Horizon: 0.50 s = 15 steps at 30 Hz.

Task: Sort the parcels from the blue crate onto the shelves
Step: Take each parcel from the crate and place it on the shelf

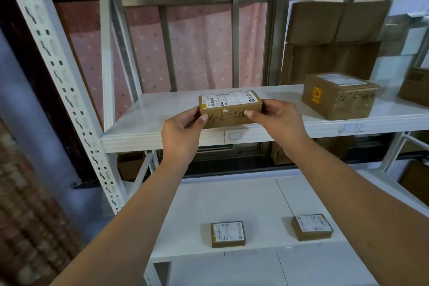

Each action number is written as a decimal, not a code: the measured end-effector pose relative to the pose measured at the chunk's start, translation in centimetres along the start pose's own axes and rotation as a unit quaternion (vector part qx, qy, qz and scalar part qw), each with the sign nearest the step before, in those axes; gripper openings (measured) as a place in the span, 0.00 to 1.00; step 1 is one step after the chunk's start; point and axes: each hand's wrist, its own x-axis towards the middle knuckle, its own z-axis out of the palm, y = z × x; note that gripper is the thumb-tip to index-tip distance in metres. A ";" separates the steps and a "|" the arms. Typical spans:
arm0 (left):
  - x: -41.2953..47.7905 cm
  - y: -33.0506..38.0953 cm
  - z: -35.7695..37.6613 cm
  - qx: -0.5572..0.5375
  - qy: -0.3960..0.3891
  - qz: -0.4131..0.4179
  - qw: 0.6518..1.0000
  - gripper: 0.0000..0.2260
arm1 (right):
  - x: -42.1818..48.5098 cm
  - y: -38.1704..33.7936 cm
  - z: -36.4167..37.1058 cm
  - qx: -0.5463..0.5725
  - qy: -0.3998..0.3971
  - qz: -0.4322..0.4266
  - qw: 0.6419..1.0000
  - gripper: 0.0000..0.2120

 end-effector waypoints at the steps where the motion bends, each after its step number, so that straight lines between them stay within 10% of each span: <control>1: 0.3 -0.1 0.4 -0.015 -0.003 -0.014 1.000 0.13 | 0.5 0.3 -0.1 0.019 0.008 0.018 1.000 0.10; 15: 4.1 -2.1 2.2 -0.242 -0.020 -0.181 0.953 0.31 | 4.8 2.5 0.6 0.210 -0.015 0.134 0.968 0.18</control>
